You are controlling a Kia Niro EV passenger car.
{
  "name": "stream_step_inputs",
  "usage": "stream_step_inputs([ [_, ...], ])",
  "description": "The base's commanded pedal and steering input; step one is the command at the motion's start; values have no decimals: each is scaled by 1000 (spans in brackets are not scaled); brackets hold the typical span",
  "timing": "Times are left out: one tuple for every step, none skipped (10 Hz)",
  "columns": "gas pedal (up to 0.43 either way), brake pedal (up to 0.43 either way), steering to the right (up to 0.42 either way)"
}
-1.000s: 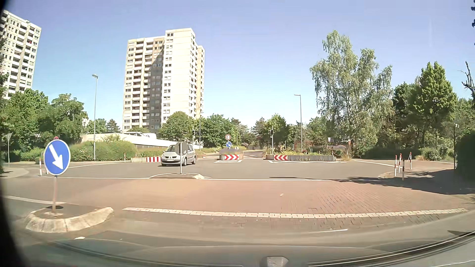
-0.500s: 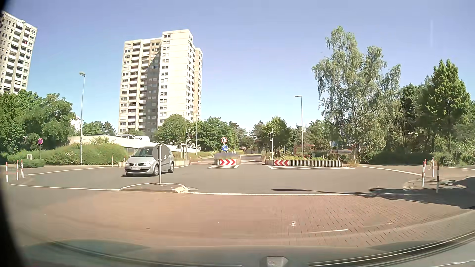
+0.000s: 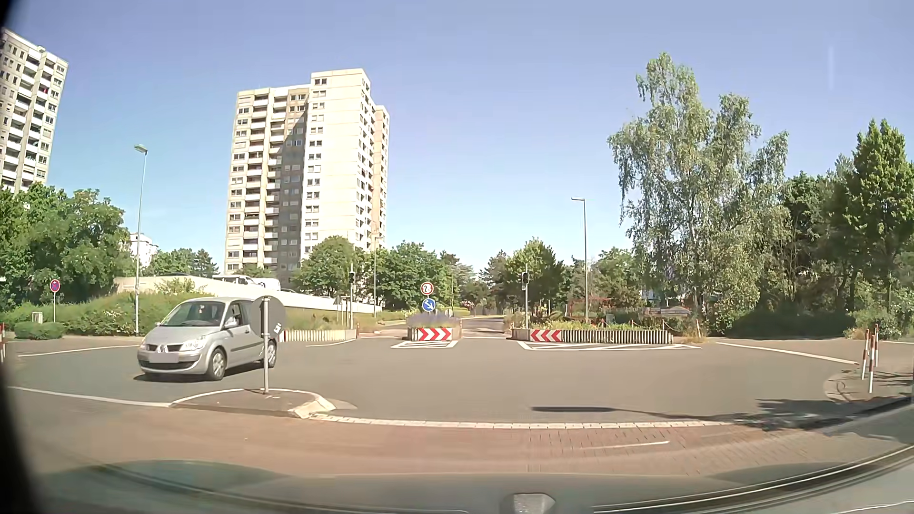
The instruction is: Follow the waypoints while adhering to traffic rules and regulations
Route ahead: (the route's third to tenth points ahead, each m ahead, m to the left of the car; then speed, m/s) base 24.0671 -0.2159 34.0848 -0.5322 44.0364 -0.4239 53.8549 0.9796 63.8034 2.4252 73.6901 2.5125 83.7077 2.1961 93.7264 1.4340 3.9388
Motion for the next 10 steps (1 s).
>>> stream_step_inputs([
  [0,30,6],
  [0,30,6],
  [0,30,5],
  [0,30,5],
  [67,30,8],
  [118,30,9],
  [169,30,7],
  [228,30,4],
  [287,30,3],
  [299,30,4],
])
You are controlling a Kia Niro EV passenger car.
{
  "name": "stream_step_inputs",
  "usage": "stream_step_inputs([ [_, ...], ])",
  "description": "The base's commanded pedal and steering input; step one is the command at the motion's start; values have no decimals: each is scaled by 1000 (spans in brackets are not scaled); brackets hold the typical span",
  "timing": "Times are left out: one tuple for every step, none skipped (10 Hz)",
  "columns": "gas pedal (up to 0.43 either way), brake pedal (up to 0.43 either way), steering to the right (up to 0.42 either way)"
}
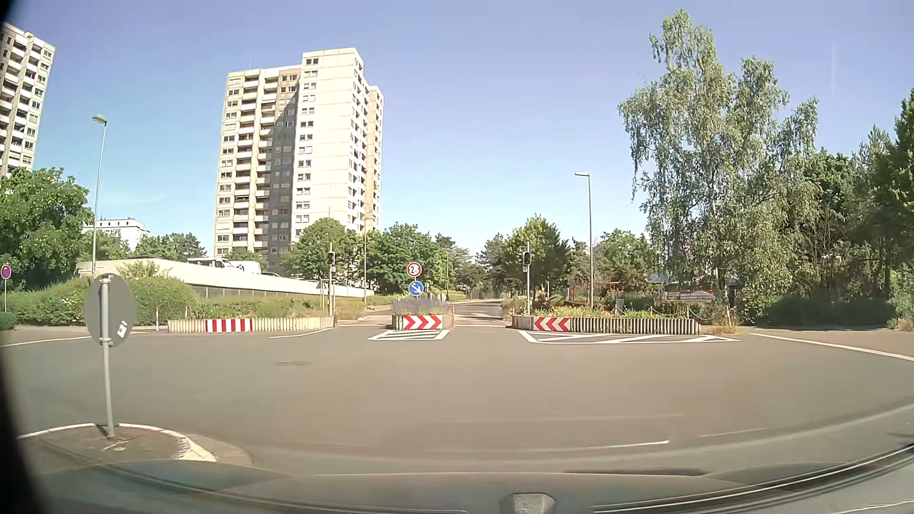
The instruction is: Follow the waypoints while adhering to traffic rules and regulations
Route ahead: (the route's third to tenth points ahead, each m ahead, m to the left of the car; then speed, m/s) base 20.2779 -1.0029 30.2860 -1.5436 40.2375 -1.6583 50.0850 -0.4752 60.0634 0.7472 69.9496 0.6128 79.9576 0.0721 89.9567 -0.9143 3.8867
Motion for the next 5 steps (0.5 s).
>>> stream_step_inputs([
  [331,30,5],
  [358,30,5],
  [358,30,5],
  [358,30,5],
  [358,30,5],
])
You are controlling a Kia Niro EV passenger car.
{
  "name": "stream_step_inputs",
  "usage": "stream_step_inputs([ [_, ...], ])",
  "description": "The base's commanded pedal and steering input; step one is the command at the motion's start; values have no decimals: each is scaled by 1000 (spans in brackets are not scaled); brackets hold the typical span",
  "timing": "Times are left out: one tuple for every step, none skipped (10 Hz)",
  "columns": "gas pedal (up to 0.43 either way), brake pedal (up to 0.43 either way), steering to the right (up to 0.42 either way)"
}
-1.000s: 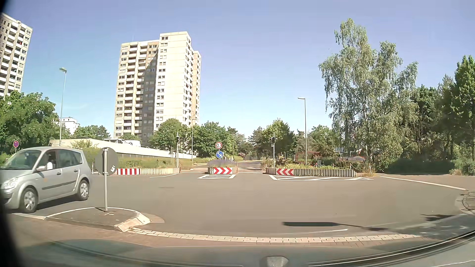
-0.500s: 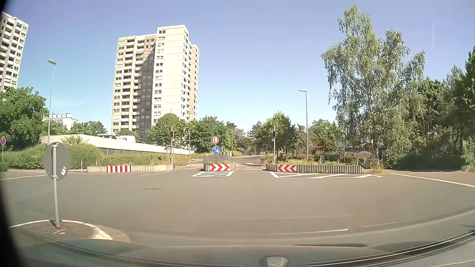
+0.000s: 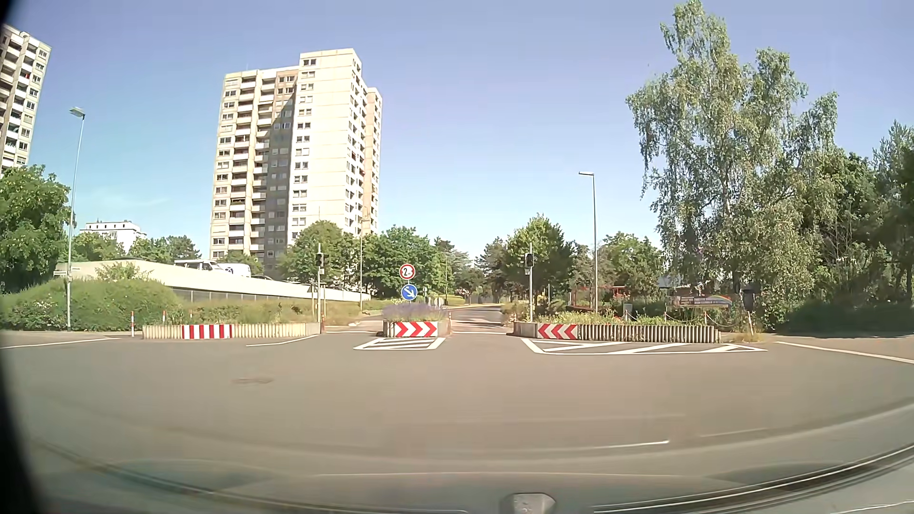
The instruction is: Follow the waypoints while adhering to traffic rules and regulations
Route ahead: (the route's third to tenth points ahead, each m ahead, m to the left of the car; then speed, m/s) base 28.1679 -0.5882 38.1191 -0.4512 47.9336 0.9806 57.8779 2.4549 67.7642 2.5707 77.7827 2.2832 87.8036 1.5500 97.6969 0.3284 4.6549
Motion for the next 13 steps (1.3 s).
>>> stream_step_inputs([
  [370,30,5],
  [370,30,6],
  [398,30,5],
  [409,30,5],
  [398,30,5],
  [378,30,5],
  [350,30,5],
  [311,30,4],
  [209,30,4],
  [138,30,3],
  [28,30,1],
  [0,30,-1],
  [0,30,-1],
])
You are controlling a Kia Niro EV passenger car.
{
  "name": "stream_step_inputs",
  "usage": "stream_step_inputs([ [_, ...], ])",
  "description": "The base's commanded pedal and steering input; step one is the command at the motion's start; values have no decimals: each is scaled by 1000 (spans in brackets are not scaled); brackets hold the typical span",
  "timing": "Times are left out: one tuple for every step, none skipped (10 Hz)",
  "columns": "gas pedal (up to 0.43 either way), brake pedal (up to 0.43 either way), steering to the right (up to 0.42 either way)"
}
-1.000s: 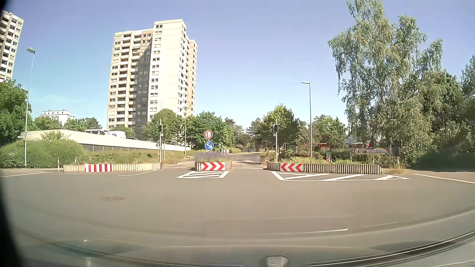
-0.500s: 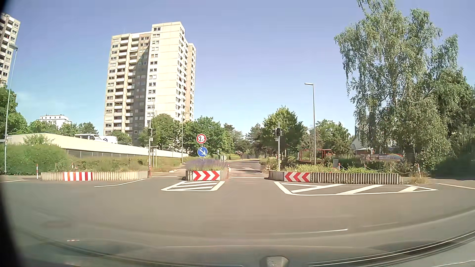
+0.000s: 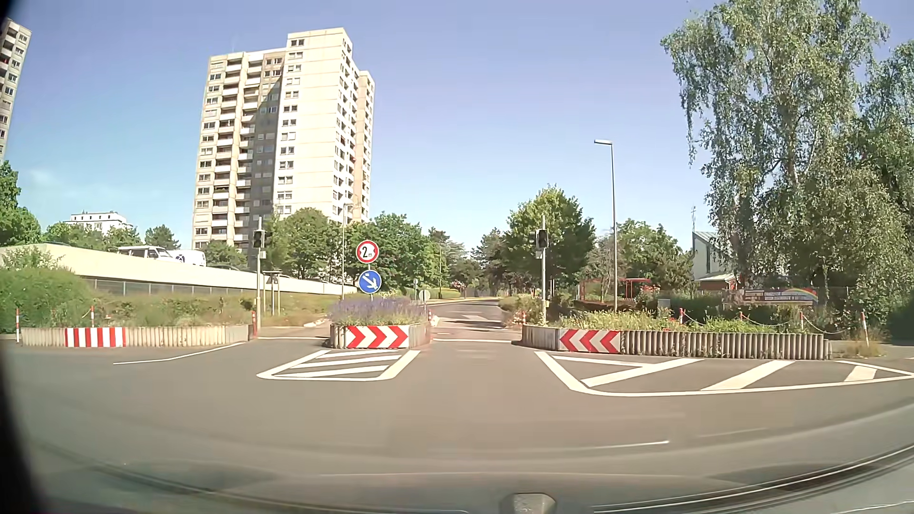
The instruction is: Follow the waypoints while adhering to traffic rules and regulations
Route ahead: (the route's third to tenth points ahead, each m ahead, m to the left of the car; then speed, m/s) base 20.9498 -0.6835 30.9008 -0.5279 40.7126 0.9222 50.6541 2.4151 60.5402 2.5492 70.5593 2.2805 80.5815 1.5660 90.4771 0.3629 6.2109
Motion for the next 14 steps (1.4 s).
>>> stream_step_inputs([
  [0,30,-1],
  [0,30,-1],
  [0,30,-1],
  [0,30,-5],
  [0,43,-9],
  [0,61,-10],
  [0,116,-12],
  [0,177,-15],
  [0,213,-17],
  [0,244,-15],
  [0,262,-10],
  [0,287,-7],
  [0,305,-4],
  [0,323,-4],
])
